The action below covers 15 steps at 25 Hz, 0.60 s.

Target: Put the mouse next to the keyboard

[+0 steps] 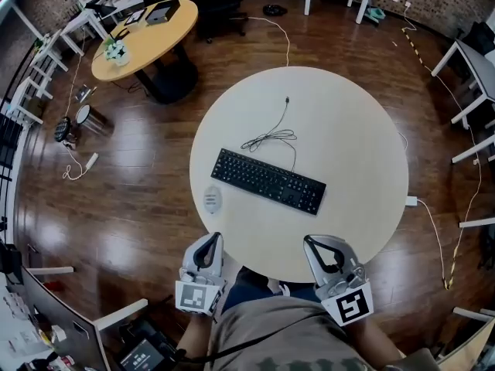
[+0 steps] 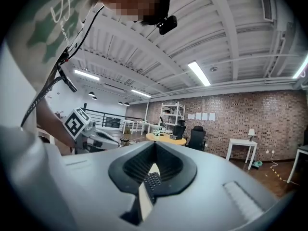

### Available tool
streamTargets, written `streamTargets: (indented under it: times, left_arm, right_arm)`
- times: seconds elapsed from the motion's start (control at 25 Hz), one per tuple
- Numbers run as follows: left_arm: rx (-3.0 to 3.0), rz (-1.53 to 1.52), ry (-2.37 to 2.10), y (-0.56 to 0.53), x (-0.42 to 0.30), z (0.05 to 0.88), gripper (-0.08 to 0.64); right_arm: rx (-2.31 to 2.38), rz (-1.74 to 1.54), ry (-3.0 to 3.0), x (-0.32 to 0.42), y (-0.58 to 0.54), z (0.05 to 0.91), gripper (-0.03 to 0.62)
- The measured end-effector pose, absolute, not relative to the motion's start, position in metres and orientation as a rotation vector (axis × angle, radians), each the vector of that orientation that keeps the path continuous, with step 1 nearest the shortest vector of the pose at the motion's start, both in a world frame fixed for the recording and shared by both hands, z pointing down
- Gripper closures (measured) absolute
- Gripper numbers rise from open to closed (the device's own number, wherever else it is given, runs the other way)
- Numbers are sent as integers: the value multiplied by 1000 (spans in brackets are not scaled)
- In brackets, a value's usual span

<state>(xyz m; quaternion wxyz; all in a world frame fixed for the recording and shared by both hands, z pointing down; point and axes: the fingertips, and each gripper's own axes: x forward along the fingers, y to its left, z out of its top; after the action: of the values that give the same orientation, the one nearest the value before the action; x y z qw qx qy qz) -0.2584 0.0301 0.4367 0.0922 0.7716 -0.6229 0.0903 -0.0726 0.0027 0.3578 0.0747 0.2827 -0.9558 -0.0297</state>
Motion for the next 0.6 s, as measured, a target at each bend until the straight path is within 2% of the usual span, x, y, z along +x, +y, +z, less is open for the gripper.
streamTargets:
  times: [0.44,0.52,0.6]
  left_arm:
    - [2220,381,-1768,11,-311,500,553]
    - [2149,417,-1720,3,-315,529,391]
    - [2074,474,-1664,-7,-324,566,346]
  right_arm:
    - [703,-97,-2863,-143,15,376,588]
    - [706,-86,-2848,-145,13,377,588]
    - [718,-77,-2842,-151,10,378,588]
